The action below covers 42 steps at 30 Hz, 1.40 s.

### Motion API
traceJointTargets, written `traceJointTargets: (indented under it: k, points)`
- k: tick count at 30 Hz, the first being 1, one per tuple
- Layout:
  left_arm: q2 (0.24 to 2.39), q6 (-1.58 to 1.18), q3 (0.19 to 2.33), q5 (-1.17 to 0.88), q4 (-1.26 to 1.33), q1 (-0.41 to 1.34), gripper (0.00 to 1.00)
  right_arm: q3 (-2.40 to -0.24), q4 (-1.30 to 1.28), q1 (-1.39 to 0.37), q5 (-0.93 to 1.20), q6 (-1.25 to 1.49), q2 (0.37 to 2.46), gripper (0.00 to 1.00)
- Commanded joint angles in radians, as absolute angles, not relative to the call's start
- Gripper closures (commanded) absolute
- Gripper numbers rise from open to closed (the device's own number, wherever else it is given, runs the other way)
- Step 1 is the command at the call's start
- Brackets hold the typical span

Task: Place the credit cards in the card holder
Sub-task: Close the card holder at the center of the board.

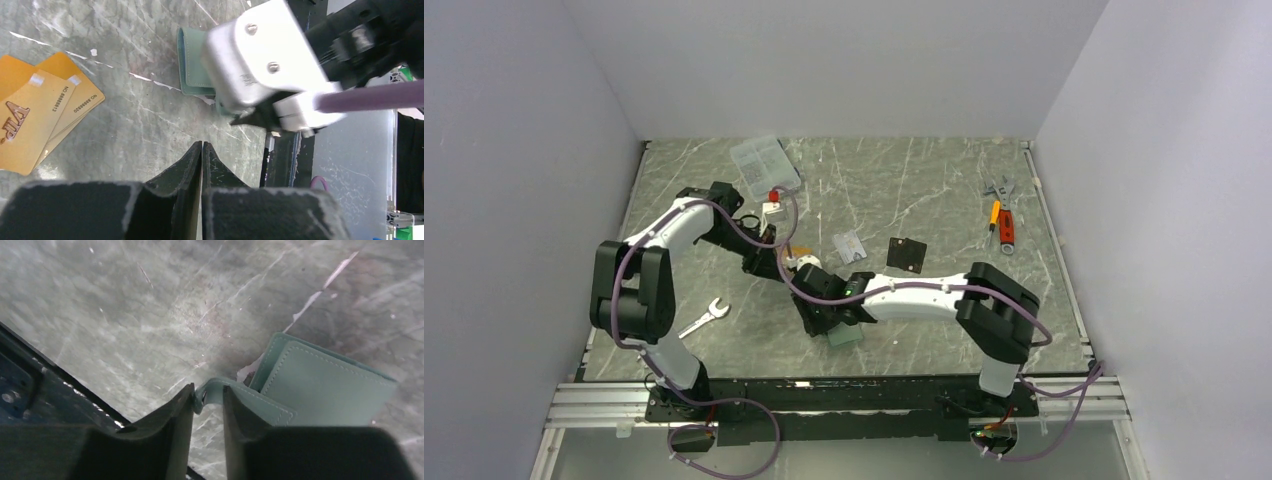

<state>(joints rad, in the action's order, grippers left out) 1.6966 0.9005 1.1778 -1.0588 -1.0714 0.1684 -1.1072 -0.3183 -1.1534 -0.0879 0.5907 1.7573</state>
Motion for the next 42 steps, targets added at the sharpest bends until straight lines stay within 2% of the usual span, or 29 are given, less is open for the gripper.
traceJointTargets:
  k: [1,6,12,18,21,28,37,42]
  points:
    - [1.621,0.959,1.171,-1.092,-1.107,0.165,0.90,-1.190,-0.362,-1.147,-0.017,0.518,1.790,0.57]
    - [1.614,0.946,1.169,-1.097,-1.094,0.144,0.89,-1.211,-0.383,-1.145,-0.007,0.518,1.737,0.41]
    - [1.620,0.935,1.174,-1.100,-1.092,0.143,0.89,-1.162,-0.387,-1.139,0.088,0.519,1.581,0.35]
    - [1.606,0.870,1.169,-1.148,-1.029,0.164,0.90,-0.984,-0.292,-1.010,0.289,0.558,1.376,0.38]
    - [1.587,0.779,1.173,-1.113,-0.926,0.252,0.90,-0.849,-0.219,-0.908,0.340,0.607,1.286,0.45]
    - [1.615,0.607,1.182,-0.971,-0.696,0.484,0.90,-0.594,-0.081,-0.711,0.401,0.679,1.231,0.43]
    - [1.710,0.535,1.218,-0.775,-0.594,0.657,0.91,-0.481,0.061,-0.692,0.357,0.751,1.257,0.53]
    - [1.724,0.560,1.172,-0.654,-0.568,0.687,0.92,-0.336,0.188,-0.664,0.353,0.829,1.204,0.53]
